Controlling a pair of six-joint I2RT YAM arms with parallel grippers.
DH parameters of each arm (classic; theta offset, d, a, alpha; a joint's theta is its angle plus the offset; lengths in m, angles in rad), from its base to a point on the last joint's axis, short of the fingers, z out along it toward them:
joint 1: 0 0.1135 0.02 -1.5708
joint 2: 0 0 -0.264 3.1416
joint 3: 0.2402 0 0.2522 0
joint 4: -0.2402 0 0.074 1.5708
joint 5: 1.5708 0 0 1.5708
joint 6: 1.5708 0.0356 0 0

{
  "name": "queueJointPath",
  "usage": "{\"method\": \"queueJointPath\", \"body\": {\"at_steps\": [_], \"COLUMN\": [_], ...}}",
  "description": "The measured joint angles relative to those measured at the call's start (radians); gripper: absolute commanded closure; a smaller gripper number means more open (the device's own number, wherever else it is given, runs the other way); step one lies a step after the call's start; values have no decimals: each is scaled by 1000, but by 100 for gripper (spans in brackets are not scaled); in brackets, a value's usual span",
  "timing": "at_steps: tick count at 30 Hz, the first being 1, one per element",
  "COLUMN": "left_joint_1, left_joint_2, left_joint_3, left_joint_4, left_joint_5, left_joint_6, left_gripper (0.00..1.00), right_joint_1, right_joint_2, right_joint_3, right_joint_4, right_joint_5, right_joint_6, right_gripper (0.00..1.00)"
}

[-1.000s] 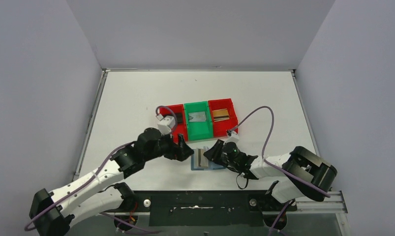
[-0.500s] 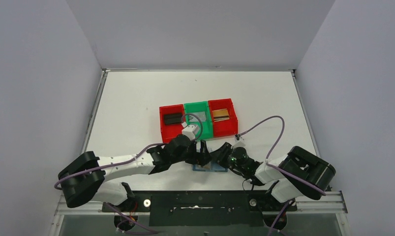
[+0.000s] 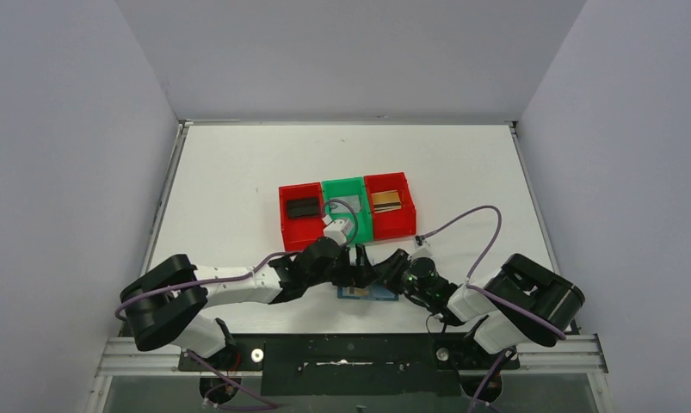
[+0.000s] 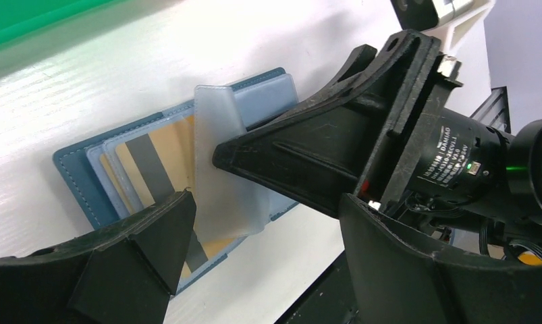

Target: Take the credit cards out of the card holder

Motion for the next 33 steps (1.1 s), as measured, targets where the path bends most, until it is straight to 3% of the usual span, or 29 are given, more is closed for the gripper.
{"method": "queueJointPath", "body": {"at_steps": [13, 25, 30, 33], "left_joint_1": [1, 1, 1, 5], "left_joint_2": [87, 87, 94, 101], "left_joint_3": [-27, -64, -66, -66], "left_joint_4": [128, 166, 179, 198], "left_joint_5": [-2, -19, -16, -14], "left_joint_6": [-105, -139, -140, -142], "left_gripper": [22, 21, 21, 21], "right_joint_1": [-30, -30, -35, -35], "right_joint_2": [64, 50, 10, -33], "right_joint_3": [-48, -64, -73, -80], "right_joint_4": [153, 156, 119, 89], "right_joint_5": [-47, -60, -58, -55], "right_joint_6": [46, 51, 51, 46], "right_gripper": [63, 68, 56, 55]}}
